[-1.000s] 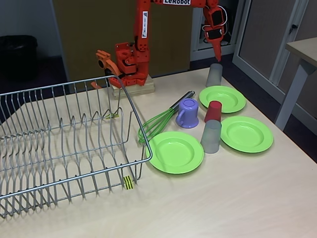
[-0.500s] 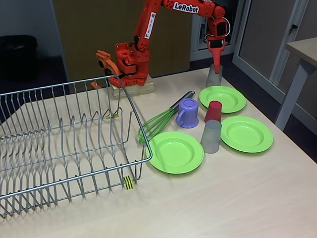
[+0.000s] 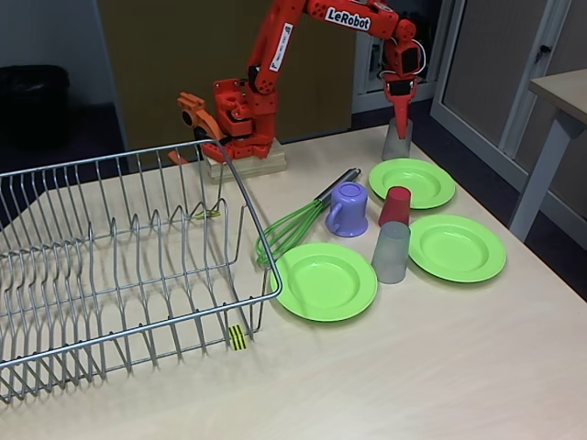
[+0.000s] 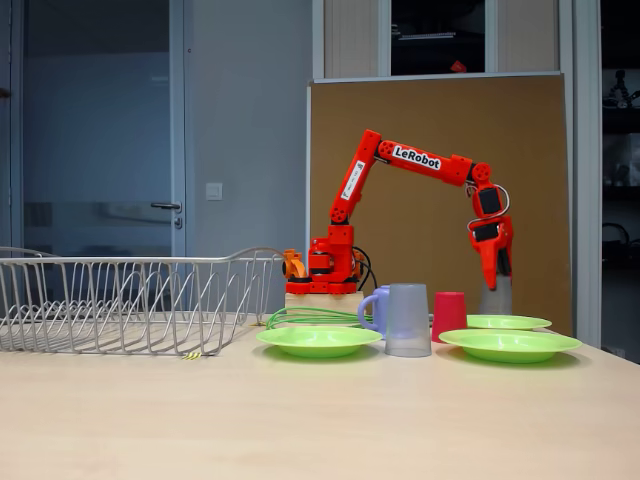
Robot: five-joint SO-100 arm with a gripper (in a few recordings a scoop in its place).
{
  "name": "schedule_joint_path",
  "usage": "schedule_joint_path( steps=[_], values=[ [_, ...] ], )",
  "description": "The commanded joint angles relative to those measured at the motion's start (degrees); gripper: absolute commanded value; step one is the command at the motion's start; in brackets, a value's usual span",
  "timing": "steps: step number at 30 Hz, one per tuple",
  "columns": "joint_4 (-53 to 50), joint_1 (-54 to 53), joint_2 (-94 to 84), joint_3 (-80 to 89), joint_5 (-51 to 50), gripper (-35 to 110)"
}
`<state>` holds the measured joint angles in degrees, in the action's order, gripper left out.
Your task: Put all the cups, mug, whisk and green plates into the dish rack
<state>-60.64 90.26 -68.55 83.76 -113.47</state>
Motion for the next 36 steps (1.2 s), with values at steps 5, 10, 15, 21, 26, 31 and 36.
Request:
schedule_joint_path(
  steps=[5,10,15,21,26,31,36],
  values=[
    [0.97,0.0,-1.41,1.58,3.6,9],
    [0.53,-0.26,-2.02,2.11,3.69,0],
    [-6.59,-1.41,-3.69,-4.22,7.03,0],
    [-17.67,-8.96,-9.76,-15.21,27.33,0],
    [-21.97,-22.41,-19.16,-17.05,57.74,0],
    [-20.48,-46.32,-31.46,-7.82,98.61,0],
    [-19.07,-76.9,-34.72,-3.52,133.77,0]
  ],
)
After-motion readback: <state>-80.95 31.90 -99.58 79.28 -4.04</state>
